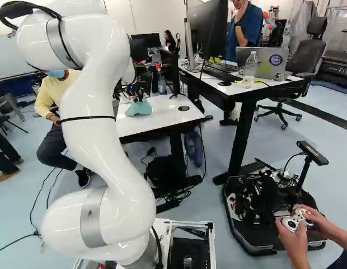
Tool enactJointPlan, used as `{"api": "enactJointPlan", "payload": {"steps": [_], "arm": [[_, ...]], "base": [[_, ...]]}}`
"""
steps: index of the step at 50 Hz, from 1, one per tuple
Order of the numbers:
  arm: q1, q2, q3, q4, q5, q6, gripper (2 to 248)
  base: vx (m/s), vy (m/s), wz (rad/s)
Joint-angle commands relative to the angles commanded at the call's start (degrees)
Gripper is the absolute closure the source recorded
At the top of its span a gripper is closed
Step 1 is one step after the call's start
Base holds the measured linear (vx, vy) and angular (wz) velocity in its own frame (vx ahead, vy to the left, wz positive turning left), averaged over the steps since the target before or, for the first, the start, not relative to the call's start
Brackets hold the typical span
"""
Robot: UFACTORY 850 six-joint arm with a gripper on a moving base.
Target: Clean the table with the green towel
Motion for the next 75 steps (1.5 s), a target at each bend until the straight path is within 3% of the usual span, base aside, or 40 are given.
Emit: {"api": "enactJointPlan", "payload": {"steps": [75], "arm": [[0.0, 7.4, 0.3, 0.0, 0.0, 0.0, 206]], "base": [[0.0, 0.0, 0.0]]}}
